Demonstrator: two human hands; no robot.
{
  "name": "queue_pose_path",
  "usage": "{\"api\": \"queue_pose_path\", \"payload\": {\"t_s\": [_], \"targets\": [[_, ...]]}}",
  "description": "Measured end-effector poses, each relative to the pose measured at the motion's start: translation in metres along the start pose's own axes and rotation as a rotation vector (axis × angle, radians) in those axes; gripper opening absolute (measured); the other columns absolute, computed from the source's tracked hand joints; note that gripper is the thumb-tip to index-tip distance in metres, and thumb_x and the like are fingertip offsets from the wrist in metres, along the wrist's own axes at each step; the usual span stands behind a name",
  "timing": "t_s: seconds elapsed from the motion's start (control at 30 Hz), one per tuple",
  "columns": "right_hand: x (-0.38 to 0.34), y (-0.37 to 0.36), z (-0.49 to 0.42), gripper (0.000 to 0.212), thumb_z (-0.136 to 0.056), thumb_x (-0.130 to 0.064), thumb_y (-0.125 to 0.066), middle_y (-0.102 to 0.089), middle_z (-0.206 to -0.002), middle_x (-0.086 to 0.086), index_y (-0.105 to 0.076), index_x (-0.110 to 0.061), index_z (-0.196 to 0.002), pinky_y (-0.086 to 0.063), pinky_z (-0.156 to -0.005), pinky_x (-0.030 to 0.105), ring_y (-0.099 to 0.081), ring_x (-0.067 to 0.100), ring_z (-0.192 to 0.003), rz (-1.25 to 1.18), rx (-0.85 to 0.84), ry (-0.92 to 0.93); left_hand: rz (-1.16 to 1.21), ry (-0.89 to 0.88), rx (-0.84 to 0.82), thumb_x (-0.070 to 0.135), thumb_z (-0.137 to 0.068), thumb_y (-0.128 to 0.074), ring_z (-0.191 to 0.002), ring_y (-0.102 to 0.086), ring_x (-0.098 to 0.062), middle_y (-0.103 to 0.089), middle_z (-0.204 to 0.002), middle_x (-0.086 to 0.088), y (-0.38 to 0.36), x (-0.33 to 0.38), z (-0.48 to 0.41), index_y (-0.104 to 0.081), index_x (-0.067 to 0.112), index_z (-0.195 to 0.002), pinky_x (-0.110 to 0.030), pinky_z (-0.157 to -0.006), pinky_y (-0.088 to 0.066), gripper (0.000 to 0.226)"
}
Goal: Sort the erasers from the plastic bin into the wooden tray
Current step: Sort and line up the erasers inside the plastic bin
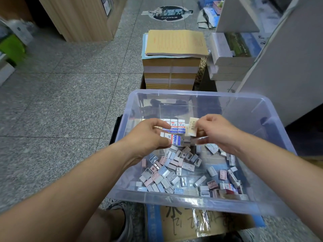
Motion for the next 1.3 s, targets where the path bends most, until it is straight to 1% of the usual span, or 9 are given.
{"api": "queue_pose_path", "payload": {"t_s": [0.23, 0.4, 0.57, 0.73, 0.9, 1.0, 1.07, 1.2, 1.3], "targets": [[0.023, 0.019, -0.047, 0.015, -0.097, -0.015, -0.063, -0.06, -0.078, 0.015, -0.064, -0.007, -0.084, -0.045, -0.054, 0.029, -0.055, 0.025, -0.065, 0.231, 0.294, 0.009, 0.03, -0.017, 0.05, -0.016, -0.077, -0.076, -0.075, -0.073, -0.025, -0.068, -0.085, -0.016, 0.006, 0.007, 0.002, -0.059, 0.005, -0.1, -0.025, -0.064, -0.061, 0.036], [0.026, 0.008, -0.066, 0.024, -0.092, -0.022, -0.075, -0.069, -0.077, 0.011, -0.063, -0.01, -0.073, -0.06, -0.076, 0.044, -0.062, 0.026, -0.069, 0.198, 0.348, -0.012, 0.016, -0.044, 0.062, -0.009, -0.083, -0.076, -0.078, -0.072, -0.023, -0.073, -0.087, -0.018, 0.01, 0.011, 0.001, -0.063, 0.007, -0.097, -0.029, -0.071, -0.061, 0.025], [0.034, 0.001, -0.069, 0.021, -0.088, -0.022, -0.078, -0.073, -0.074, 0.012, -0.07, -0.011, -0.072, -0.061, -0.08, 0.054, -0.072, 0.036, -0.081, 0.204, 0.318, -0.015, 0.008, -0.066, 0.068, -0.006, -0.087, -0.073, -0.076, -0.072, -0.023, -0.063, -0.077, -0.012, 0.014, 0.012, 0.0, -0.069, 0.007, -0.101, -0.034, -0.076, -0.062, 0.02], [0.034, -0.006, -0.068, 0.025, -0.092, -0.02, -0.074, -0.074, -0.074, 0.008, -0.07, -0.016, -0.068, -0.062, -0.078, 0.047, -0.071, 0.031, -0.077, 0.265, 0.31, 0.023, -0.008, -0.089, 0.052, -0.006, -0.088, -0.072, -0.077, -0.071, -0.023, -0.059, -0.065, -0.001, 0.015, 0.01, 0.0, -0.068, 0.007, -0.104, -0.041, -0.082, -0.062, 0.021], [0.03, 0.0, -0.068, 0.018, -0.097, -0.004, -0.063, -0.074, -0.08, 0.015, -0.074, -0.006, -0.083, -0.062, -0.08, 0.05, -0.073, 0.03, -0.075, 0.17, 0.267, 0.023, 0.008, -0.09, 0.065, -0.004, -0.087, -0.074, -0.092, -0.074, -0.037, -0.065, -0.085, -0.02, 0.014, 0.01, 0.003, -0.065, 0.006, -0.105, -0.041, -0.082, -0.063, 0.023], [0.015, 0.005, -0.052, 0.021, -0.096, -0.005, -0.061, -0.074, -0.081, 0.013, -0.07, -0.013, -0.079, -0.063, -0.076, 0.05, -0.074, 0.032, -0.075, 0.288, 0.29, 0.06, 0.021, -0.091, 0.092, -0.004, -0.086, -0.075, -0.093, -0.073, -0.04, -0.066, -0.085, -0.02, 0.014, 0.01, 0.002, -0.064, 0.005, -0.104, -0.042, -0.082, -0.063, 0.023], [0.001, -0.002, -0.029, 0.017, -0.097, -0.013, -0.061, -0.075, -0.082, 0.01, -0.071, -0.011, -0.083, -0.063, -0.07, 0.045, -0.073, 0.027, -0.072, 0.326, 0.213, 0.117, 0.009, -0.1, 0.109, -0.004, -0.086, -0.075, -0.091, -0.074, -0.04, -0.067, -0.084, -0.019, 0.013, 0.011, 0.003, -0.064, 0.004, -0.103, -0.044, -0.083, -0.063, 0.022], [-0.011, -0.041, 0.016, 0.026, -0.1, -0.025, -0.062, -0.073, -0.089, 0.01, -0.07, 0.0, -0.106, -0.049, -0.054, 0.027, -0.068, 0.018, -0.07, -0.001, -0.311, 0.057, -0.003, -0.139, 0.14, -0.001, -0.087, -0.075, -0.072, -0.071, -0.027, -0.068, -0.079, -0.015, 0.012, 0.013, 0.004, -0.066, 0.005, -0.103, -0.048, -0.087, -0.061, 0.019], [-0.014, -0.05, 0.027, 0.02, -0.094, -0.013, -0.07, -0.07, -0.075, 0.005, -0.069, 0.004, -0.104, -0.05, -0.052, 0.022, -0.067, 0.014, -0.066, 0.015, -0.372, 0.126, -0.026, -0.165, 0.155, 0.002, -0.088, -0.075, -0.073, -0.07, -0.025, -0.071, -0.081, -0.014, 0.011, 0.015, 0.005, -0.067, 0.008, -0.103, -0.05, -0.091, -0.059, 0.017]]}}
Point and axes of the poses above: each hand's wrist, its own z-axis away from the middle knuckle, its own y-axis out of the back of the hand, x = y × z, the point moved 6 cm from there along -z, towards the middle knuckle
